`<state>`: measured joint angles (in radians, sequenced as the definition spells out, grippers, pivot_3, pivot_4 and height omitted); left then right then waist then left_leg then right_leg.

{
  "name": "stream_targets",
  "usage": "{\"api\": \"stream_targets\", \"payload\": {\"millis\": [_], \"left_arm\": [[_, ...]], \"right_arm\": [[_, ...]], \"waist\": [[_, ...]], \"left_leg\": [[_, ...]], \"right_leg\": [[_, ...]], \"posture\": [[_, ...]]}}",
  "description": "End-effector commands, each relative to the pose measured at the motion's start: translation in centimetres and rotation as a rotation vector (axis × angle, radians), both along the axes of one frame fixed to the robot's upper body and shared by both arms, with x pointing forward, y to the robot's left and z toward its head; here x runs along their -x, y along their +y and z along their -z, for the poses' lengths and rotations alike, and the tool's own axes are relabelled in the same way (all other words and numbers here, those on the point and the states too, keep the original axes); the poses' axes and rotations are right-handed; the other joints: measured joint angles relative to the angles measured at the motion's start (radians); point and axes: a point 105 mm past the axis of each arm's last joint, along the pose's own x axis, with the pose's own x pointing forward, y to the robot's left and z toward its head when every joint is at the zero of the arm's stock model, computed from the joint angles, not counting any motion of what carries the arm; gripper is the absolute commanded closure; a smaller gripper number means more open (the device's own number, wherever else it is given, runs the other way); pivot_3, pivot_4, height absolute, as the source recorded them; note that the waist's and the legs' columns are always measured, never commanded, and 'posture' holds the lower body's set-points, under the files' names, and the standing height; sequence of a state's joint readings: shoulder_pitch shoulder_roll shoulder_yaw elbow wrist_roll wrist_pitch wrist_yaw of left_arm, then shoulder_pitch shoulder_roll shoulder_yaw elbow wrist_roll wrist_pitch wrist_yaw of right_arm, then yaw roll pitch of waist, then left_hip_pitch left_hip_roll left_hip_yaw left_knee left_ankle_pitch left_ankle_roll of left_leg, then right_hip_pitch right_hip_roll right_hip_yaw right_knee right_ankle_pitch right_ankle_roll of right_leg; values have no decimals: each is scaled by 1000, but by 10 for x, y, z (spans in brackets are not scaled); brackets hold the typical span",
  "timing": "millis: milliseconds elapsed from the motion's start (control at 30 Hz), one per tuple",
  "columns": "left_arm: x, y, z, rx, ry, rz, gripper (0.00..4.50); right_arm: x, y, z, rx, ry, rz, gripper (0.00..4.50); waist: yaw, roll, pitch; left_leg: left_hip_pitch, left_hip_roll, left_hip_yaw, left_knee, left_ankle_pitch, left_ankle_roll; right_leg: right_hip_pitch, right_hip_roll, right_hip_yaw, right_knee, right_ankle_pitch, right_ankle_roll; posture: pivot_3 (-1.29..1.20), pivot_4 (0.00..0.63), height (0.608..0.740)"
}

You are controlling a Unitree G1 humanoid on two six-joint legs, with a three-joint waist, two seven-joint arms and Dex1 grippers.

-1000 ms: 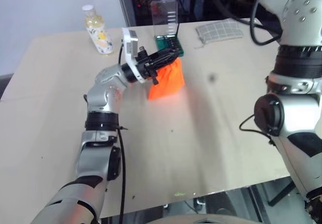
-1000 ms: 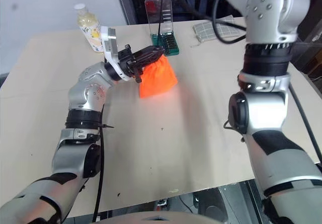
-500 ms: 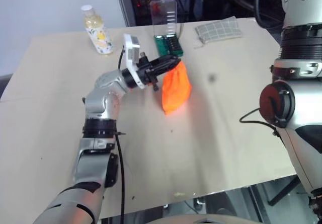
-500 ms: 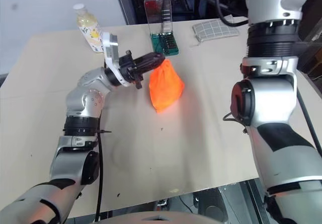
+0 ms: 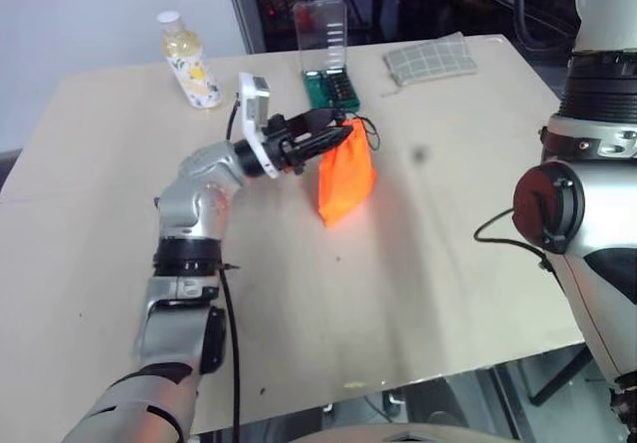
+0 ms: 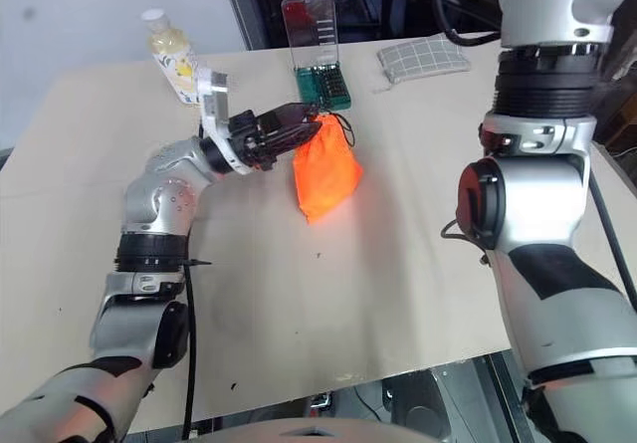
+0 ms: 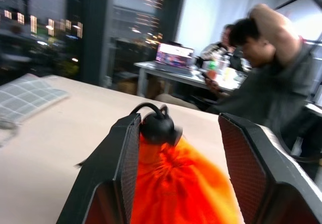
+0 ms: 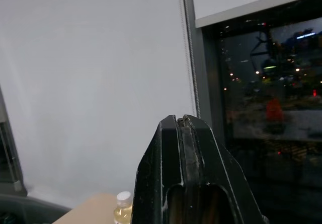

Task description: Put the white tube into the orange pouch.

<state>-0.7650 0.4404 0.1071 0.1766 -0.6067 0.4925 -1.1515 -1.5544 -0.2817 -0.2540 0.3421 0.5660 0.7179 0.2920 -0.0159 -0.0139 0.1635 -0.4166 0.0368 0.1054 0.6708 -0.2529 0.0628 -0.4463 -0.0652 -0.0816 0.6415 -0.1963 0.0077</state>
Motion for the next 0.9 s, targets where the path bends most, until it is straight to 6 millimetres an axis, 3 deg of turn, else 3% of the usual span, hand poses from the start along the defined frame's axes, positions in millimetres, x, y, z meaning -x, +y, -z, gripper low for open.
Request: {"api": "stream_targets", "payload": {"millis": [33, 133, 233, 400, 500, 600, 633, 700, 800, 900], "left_arm": [[19, -8, -17, 21, -41, 81, 2008], [30, -15, -26, 57, -16, 126, 2008], [39, -21, -19, 36, 4, 156, 2008], [25, -1, -24, 89, 27, 20, 2008], [14, 27, 3, -36, 79, -159, 2008], [22, 58, 45, -173, 160, -289, 2008], [25, 64, 52, -192, 175, -311, 2008], [39, 85, 75, -248, 245, -380, 2008], [70, 114, 110, -311, 358, -497, 2008], [89, 120, 127, -358, 369, -550, 2008]], "right_arm": [[7, -8, -2, -17, -18, 6, 4500], [-1, -17, 9, -17, 24, 39, 4500], [-6, -27, 19, -21, 54, 69, 4500], [-11, -44, 50, -7, 120, 116, 4500], [-8, -55, 109, 101, 225, 130, 4500], [6, -67, 173, 203, 341, 115, 4500], [9, -70, 185, 221, 364, 116, 4500], [25, -86, 228, 264, 426, 107, 4500], [62, -128, 304, 326, 556, 133, 4500], [87, -151, 343, 471, 591, 136, 4500]], "waist": [[3, 0, 0], [4, 0, 0], [1, 0, 0], [2, 0, 0], [1, -2, -2], [-1, -2, -2], [1, -2, -2], [2, -2, 0], [10, -6, -6], [15, -3, -4]], "left_leg": [[0, 0, 0, 0, 0, 0], [0, -1, 0, 1, 0, 0], [0, -1, 0, 1, 0, 0], [1, 0, 0, 1, 0, 0], [2, 0, 0, 1, 0, 0], [3, 0, 1, -1, 0, 0], [2, 0, 1, -2, 0, 0], [-1, 0, 1, -1, 0, 0], [1, 0, -2, -3, -1, 0], [1, 0, -3, -2, -3, 1]], "right_leg": [[0, 0, 0, 0, 0, 0], [0, -1, 0, 0, 0, 0], [0, -1, 1, 0, 0, 0], [0, -1, 3, -1, 0, 0], [1, -1, 3, -1, 0, 0], [1, -1, 5, -1, 0, 0], [0, -1, 5, -1, 0, 0], [-2, -1, 5, -3, 0, 0], [1, -4, 3, -7, -1, 1], [4, -5, 1, -12, -2, 2]], "posture": [[0, 150, 740], [0, 150, 740], [0, 150, 740], [0, 150, 740], [0, 150, 740], [0, 150, 740], [0, 150, 740], [0, 150, 740], [0, 150, 740], [0, 150, 740]]}}
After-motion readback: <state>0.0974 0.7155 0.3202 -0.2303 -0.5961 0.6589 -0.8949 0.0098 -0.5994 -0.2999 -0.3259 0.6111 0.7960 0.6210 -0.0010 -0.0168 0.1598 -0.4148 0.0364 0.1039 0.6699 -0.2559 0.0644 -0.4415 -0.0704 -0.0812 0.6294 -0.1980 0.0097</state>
